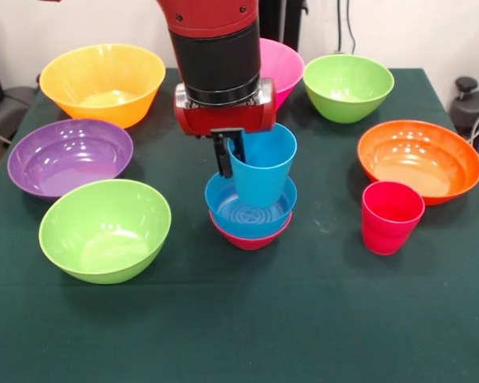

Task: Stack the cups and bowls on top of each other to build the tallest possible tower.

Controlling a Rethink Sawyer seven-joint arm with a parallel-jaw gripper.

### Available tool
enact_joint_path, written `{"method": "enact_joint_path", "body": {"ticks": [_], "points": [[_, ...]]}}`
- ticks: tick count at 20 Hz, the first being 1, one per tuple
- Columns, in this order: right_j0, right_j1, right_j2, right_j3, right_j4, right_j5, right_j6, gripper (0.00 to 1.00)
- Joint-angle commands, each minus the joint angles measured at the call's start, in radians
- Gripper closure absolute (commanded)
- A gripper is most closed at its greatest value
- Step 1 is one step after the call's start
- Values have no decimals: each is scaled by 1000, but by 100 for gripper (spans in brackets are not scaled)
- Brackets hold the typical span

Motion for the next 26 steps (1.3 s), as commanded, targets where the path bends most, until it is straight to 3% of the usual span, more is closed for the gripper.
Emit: {"method": "enact_joint_path", "body": {"ticks": [1,26], "points": [[-10,35,40,45,-88,-53,-276,100],[-16,91,64,8,-132,-110,-257,100]]}}
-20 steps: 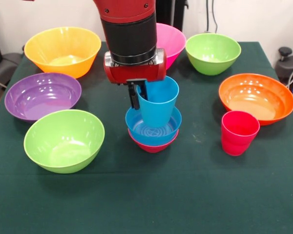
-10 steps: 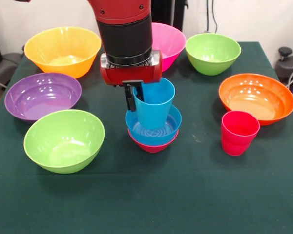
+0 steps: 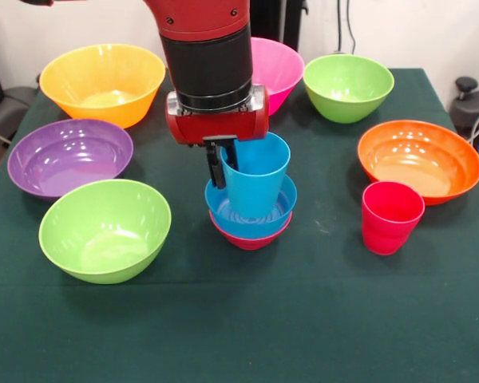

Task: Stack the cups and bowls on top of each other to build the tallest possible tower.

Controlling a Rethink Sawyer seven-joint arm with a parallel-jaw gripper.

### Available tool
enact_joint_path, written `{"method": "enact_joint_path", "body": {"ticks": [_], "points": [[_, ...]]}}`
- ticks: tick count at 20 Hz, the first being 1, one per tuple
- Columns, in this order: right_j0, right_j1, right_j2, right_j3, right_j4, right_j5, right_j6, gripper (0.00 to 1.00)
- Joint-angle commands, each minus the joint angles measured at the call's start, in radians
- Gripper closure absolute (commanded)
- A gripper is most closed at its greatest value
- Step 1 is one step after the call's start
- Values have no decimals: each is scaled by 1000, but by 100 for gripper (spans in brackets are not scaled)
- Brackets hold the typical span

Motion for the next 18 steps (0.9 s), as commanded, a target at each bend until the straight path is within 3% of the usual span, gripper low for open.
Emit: {"method": "enact_joint_path", "body": {"ticks": [1,18], "points": [[10,83,31,7,-89,-63,-258,100],[-4,73,19,50,-102,-99,-245,100]]}}
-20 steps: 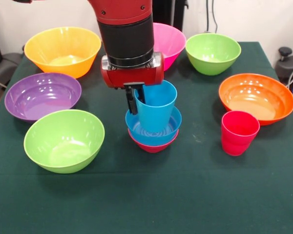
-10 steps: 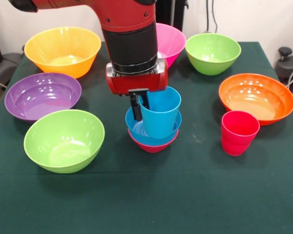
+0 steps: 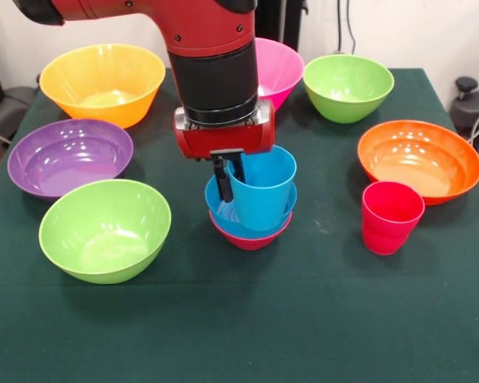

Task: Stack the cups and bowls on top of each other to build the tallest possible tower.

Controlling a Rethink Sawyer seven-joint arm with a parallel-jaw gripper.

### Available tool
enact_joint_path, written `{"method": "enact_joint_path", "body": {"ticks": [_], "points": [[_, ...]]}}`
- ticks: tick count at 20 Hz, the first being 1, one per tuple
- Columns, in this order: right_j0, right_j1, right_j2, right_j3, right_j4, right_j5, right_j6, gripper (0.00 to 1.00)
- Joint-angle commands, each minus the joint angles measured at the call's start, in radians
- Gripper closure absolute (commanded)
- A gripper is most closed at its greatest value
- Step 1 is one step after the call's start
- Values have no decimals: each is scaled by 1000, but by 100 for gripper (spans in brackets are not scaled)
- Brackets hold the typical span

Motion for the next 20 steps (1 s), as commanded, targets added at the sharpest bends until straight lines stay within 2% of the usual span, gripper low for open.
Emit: {"method": "enact_joint_path", "body": {"ticks": [1,10,20], "points": [[-5,42,16,49,-87,-42,-246,100],[-15,23,11,78,-83,-22,-242,100],[-24,3,3,123,-92,-45,-209,100]]}}
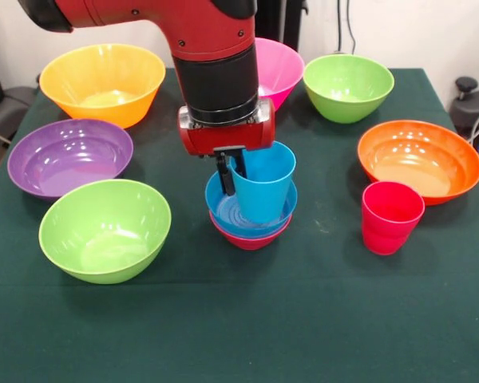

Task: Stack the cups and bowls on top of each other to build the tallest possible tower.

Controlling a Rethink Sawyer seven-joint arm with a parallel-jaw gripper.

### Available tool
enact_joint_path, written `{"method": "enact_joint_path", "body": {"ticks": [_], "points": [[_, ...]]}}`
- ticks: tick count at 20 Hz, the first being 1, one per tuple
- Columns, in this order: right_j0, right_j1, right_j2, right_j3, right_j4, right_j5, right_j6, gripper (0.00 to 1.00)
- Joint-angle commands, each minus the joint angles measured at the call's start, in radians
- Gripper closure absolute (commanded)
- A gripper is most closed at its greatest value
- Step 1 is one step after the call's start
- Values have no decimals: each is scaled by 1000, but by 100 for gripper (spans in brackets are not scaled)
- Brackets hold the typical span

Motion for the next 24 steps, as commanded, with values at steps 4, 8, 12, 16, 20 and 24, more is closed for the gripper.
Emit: {"method": "enact_joint_path", "body": {"ticks": [4,8,12,16,20,24], "points": [[-15,5,6,81,-84,-49,-209,100],[-18,8,6,90,-95,-67,-203,100],[-23,15,5,87,-108,-79,-208,100],[-30,28,8,71,-112,-80,-229,100],[-33,34,9,60,-114,-81,-239,100],[-27,40,10,50,-110,-82,-239,100]]}}
